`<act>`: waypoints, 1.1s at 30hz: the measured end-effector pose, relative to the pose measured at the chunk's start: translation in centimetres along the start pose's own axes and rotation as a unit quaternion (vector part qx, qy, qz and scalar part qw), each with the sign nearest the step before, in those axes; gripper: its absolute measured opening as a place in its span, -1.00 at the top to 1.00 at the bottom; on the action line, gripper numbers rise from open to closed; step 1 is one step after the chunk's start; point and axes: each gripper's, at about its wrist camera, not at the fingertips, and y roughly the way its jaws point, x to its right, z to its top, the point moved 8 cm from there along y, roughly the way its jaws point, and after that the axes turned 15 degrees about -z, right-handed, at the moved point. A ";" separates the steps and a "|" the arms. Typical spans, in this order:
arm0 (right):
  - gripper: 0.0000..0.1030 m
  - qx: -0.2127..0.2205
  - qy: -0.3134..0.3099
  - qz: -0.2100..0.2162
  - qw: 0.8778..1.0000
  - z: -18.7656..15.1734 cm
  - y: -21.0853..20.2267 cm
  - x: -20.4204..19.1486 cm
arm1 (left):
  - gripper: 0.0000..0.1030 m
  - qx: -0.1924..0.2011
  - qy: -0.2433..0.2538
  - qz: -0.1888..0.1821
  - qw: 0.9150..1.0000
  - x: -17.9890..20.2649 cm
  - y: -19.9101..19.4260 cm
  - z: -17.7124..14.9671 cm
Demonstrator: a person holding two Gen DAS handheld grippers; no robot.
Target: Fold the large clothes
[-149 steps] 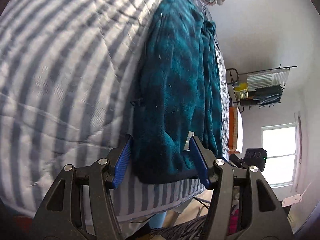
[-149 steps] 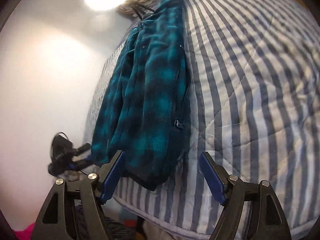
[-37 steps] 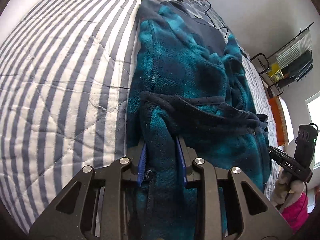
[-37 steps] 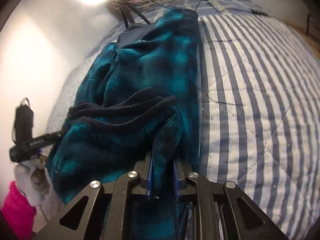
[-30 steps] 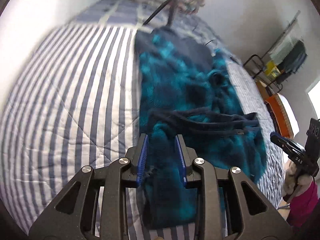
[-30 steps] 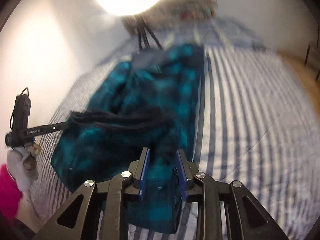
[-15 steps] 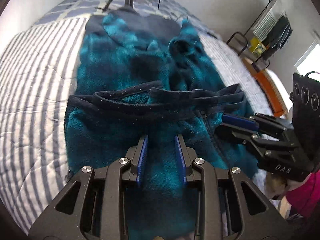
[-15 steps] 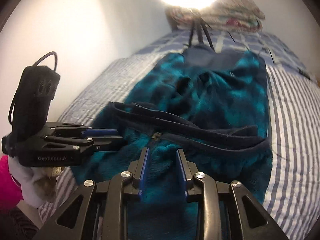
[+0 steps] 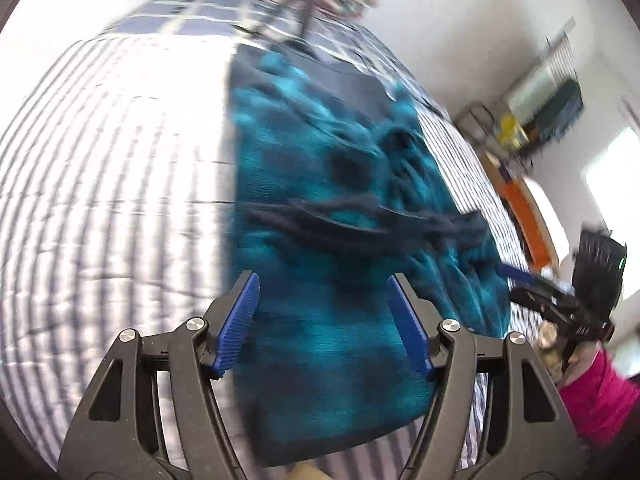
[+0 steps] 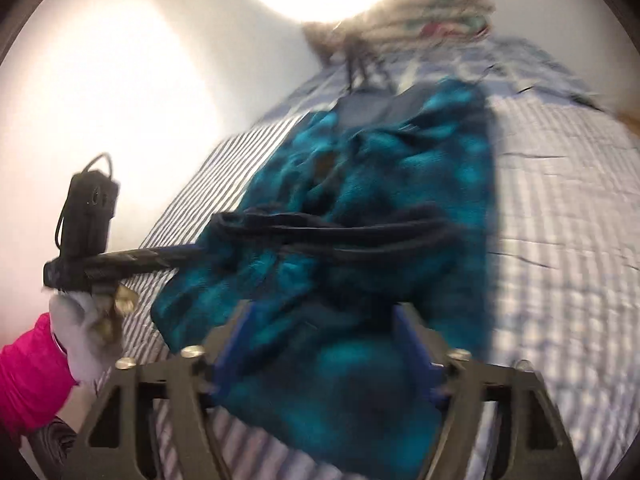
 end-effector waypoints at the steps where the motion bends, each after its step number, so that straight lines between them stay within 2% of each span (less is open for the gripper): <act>1: -0.44 -0.009 0.011 0.002 1.000 -0.5 0.1 0.8 | -0.32 -0.005 -0.014 0.005 1.000 -1.1 -0.2 0.1; 3: -0.44 -0.025 0.036 0.008 0.999 -1.1 0.6 2.1 | -0.32 -0.013 -0.050 -0.008 0.999 -2.7 -0.1 -0.2; 4: -0.43 -0.032 0.049 -0.004 0.998 -1.5 1.0 2.8 | -0.32 -0.012 -0.066 -0.012 0.998 -3.3 -0.1 -0.3; 6: -0.35 -0.047 0.062 0.005 0.997 -2.2 1.7 3.2 | -0.30 -0.012 -0.076 -0.025 0.997 -3.8 0.2 -0.7; 7: -0.20 -0.053 0.064 0.008 0.997 -2.5 1.8 3.1 | -0.06 -0.015 -0.071 -0.030 0.997 -3.5 0.4 -1.3; 8: -0.10 -0.056 0.062 0.010 0.996 -2.8 2.0 3.0 | 0.28 -0.022 -0.064 -0.030 0.997 -3.3 0.6 -1.7; 9: 0.20 -0.058 0.058 0.019 0.996 -2.9 2.1 2.7 | 0.41 -0.034 -0.051 -0.019 0.998 -3.0 1.1 -2.0; 10: 0.45 -0.062 0.061 0.028 0.996 -2.9 2.0 2.7 | 0.45 -0.035 -0.045 -0.014 0.998 -2.7 1.2 -2.1; 13: 0.61 -0.056 0.068 0.011 0.996 -2.4 1.0 3.1 | 0.46 -0.026 -0.025 0.010 0.999 -2.2 1.4 -1.7; 16: 0.59 -0.096 0.065 -0.003 0.993 -3.9 2.8 3.4 | 0.46 -0.037 -0.022 0.018 0.999 -2.3 2.2 -1.6; 17: 0.55 -0.096 0.057 -0.004 0.994 -3.9 3.0 3.2 | 0.46 -0.039 -0.015 0.021 0.999 -2.2 2.2 -1.5; 18: 0.41 -0.099 0.043 -0.004 0.994 -3.5 3.0 2.9 | 0.46 -0.040 -0.011 0.021 0.999 -2.2 2.2 -1.3; 20: 0.32 -0.103 0.015 -0.011 0.995 -2.6 2.5 2.8 | 0.45 -0.040 0.001 0.018 0.999 -2.1 1.5 -0.7; 22: 0.15 -0.090 0.000 -0.007 0.996 -1.4 1.8 3.1 | 0.35 -0.028 0.003 0.014 1.000 -2.4 0.9 0.7; 23: 0.11 -0.073 -0.006 -0.002 0.997 -0.3 1.4 3.5 | 0.17 -0.017 0.000 0.012 1.000 -2.7 0.4 1.7; 25: -0.01 -0.041 -0.008 0.002 0.999 1.9 0.8 4.4 | 0.10 0.004 -0.004 0.009 1.000 -3.3 -0.2 3.7; 27: -0.02 -0.020 0.000 -0.004 1.000 4.2 1.2 5.6 | 0.10 0.019 -0.008 0.012 1.000 -4.1 -0.2 6.0; 29: -0.01 -0.006 0.011 -0.031 0.999 6.8 2.3 6.6 | 0.10 0.028 -0.005 0.022 0.999 -4.6 0.1 7.8; 31: 0.20 0.004 0.022 -0.042 0.999 9.2 3.7 7.3 | 0.10 0.034 -0.009 0.031 0.999 -5.5 1.1 9.9; 33: 0.25 0.013 0.040 -0.048 0.998 12.0 5.9 8.0 | 0.10 0.044 -0.028 0.027 0.998 -6.5 2.0 11.9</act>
